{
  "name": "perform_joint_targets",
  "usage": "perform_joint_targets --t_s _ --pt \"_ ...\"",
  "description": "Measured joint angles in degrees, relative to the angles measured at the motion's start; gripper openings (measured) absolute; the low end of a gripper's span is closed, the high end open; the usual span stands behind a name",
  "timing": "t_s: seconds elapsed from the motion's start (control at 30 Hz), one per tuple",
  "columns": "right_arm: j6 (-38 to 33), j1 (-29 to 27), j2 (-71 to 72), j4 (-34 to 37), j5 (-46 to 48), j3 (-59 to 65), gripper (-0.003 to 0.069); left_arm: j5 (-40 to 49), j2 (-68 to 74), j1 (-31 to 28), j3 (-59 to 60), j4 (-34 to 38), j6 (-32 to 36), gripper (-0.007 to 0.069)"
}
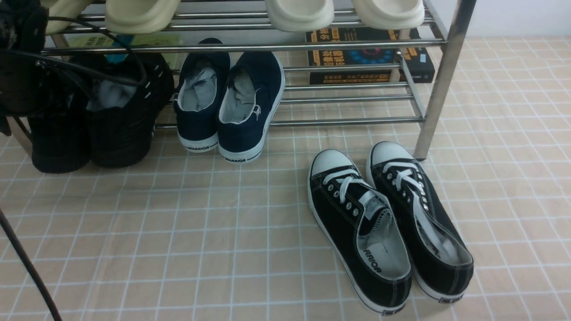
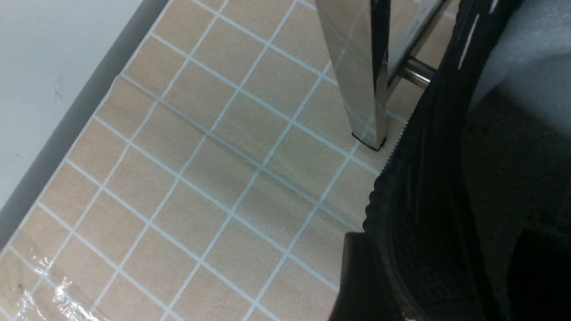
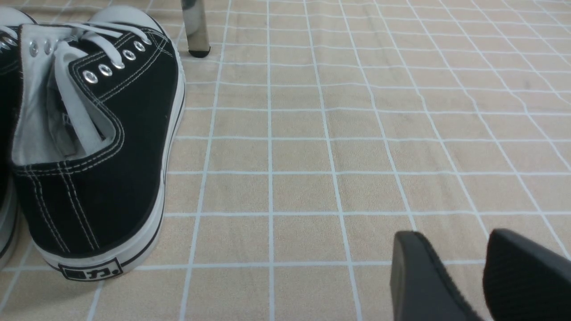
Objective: Take the shoes off the shelf from the light coffee tablecloth by hand.
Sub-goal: 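Grasp the leftmost shoe on the bottom shelf of the shoe rack with the left gripper, then set the held shoe down on the floor in front of the rack with the left gripper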
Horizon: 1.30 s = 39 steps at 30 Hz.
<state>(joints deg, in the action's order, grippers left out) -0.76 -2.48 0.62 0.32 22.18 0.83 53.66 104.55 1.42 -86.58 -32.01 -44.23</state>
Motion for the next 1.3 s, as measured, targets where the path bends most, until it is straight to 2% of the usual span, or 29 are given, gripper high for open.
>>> perform_joint_targets --t_s 0.13,0.2,0.23,0.27,0.33,0.37,0.43,0.63,1.0,1.17,1.3 --pt "0.0 0.0 0.0 0.0 0.0 0.0 0.024 -0.4 1.5 0.0 -0.1 -0.3 -0.2 0.0427" --pt "0.0 0.0 0.0 0.0 0.0 0.0 0.024 -0.4 2.6 0.0 -0.1 -0.3 -0.3 0.0332" --pt "0.0 0.0 0.0 0.0 0.0 0.0 0.024 -0.4 2.6 0.0 -0.1 -0.3 -0.3 0.0332" --pt "0.0 0.0 0.0 0.0 0.0 0.0 0.024 -0.4 2.9 0.0 -0.1 -0.2 -0.3 0.0243" --pt "0.0 0.0 0.0 0.0 0.0 0.0 0.024 0.0 3.0 0.0 -0.1 -0.1 -0.3 0.0114" --pt "0.0 0.0 0.0 0.0 0.0 0.0 0.024 0.4 2.9 0.0 -0.1 -0.1 -0.3 0.0066" --pt "0.0 0.0 0.0 0.0 0.0 0.0 0.024 0.9 2.5 0.0 -0.1 0.0 -0.3 0.0025" --pt "0.0 0.0 0.0 0.0 0.0 0.0 0.024 4.5 -1.4 0.0 -0.1 1.0 2.0 0.0018" --pt "0.0 0.0 0.0 0.0 0.0 0.0 0.024 17.0 -18.3 0.0 0.8 9.7 12.7 0.0018" --pt "0.0 0.0 0.0 0.0 0.0 0.0 0.024 18.0 -26.5 0.0 4.8 10.1 12.5 0.0018" --pt "0.0 0.0 0.0 0.0 0.0 0.0 0.024 18.0 -33.0 0.0 11.1 10.3 9.4 0.0018"
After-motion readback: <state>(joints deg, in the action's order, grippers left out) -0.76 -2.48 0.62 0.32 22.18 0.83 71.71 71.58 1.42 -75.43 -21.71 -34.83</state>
